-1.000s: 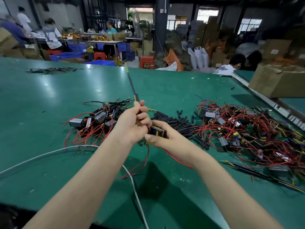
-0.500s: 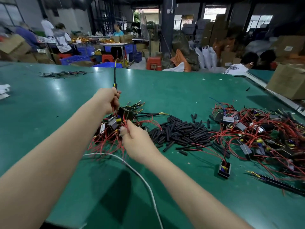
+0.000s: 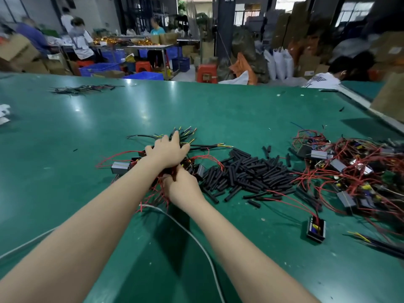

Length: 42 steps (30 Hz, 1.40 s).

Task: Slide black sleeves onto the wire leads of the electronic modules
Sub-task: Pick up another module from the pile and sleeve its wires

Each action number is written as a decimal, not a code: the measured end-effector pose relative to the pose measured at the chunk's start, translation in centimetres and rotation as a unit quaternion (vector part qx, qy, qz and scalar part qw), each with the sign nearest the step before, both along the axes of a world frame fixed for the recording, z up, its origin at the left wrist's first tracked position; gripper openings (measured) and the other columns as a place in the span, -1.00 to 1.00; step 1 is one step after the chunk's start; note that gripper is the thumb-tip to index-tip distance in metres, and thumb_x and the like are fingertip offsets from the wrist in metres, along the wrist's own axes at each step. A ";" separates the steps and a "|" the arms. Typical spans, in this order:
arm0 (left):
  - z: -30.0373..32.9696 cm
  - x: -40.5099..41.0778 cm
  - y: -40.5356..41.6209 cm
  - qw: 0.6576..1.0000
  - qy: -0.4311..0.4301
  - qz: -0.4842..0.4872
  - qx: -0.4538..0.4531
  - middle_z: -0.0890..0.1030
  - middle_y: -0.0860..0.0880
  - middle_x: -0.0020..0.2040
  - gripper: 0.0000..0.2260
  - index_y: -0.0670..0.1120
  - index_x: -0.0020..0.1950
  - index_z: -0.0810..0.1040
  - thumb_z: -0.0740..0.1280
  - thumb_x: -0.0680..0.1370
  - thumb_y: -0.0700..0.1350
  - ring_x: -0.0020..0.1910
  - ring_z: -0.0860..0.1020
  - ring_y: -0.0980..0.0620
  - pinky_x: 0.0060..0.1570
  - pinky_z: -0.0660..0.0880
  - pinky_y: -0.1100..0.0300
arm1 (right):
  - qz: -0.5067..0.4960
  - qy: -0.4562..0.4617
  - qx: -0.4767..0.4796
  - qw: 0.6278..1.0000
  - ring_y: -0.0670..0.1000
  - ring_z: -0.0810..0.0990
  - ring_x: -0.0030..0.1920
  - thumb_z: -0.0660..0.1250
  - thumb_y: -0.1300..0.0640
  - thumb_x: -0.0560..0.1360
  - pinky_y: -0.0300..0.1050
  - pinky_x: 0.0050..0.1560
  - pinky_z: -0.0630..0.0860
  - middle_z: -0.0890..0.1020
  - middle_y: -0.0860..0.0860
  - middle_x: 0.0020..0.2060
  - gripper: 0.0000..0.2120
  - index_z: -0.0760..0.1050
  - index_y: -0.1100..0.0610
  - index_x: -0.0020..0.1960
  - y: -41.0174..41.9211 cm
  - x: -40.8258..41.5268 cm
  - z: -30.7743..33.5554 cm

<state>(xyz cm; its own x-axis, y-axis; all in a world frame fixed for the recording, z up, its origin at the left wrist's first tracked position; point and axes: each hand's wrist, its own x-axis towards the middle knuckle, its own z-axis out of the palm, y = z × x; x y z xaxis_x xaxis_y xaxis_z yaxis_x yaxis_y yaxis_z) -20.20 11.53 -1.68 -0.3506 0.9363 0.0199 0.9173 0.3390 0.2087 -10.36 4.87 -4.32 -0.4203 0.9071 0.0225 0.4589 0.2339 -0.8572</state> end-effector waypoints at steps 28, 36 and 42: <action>1.3 21.7 -11.9 0.787 -0.592 -0.153 0.082 0.65 0.13 -0.28 -0.81 -0.05 -0.09 0.63 0.33 0.54 0.05 -0.30 0.58 0.29 -0.39 0.36 0.41 | -0.205 0.205 0.129 0.949 -0.11 0.58 -0.12 0.25 0.05 0.58 0.02 0.07 0.52 0.59 -0.10 -0.17 -0.89 0.39 -0.05 0.10 -2.3 22.6 0.3; 0.6 24.2 -11.8 0.642 -0.752 -0.134 0.065 0.64 -0.03 -0.31 -0.81 -0.14 -0.20 0.62 0.41 0.29 -0.05 -0.41 0.52 0.16 -0.37 0.35 0.31 | -0.169 0.465 -0.119 0.861 -0.18 0.52 -0.29 0.28 0.07 0.54 -0.31 -0.33 0.39 0.61 -0.17 -0.24 -0.97 0.50 -0.03 -0.04 -4.2 23.4 1.0; 0.3 23.9 -11.7 0.632 -0.754 -0.151 0.091 0.64 -0.08 -0.23 -0.79 -0.17 -0.10 0.61 0.35 0.37 -0.06 -0.25 0.56 0.06 -0.40 0.41 0.30 | -0.132 0.487 -0.139 0.852 -0.12 0.48 -0.32 0.32 -0.13 0.40 -0.30 -0.41 0.40 0.57 -0.07 -0.30 -0.72 0.46 0.04 -0.04 -3.9 23.7 1.6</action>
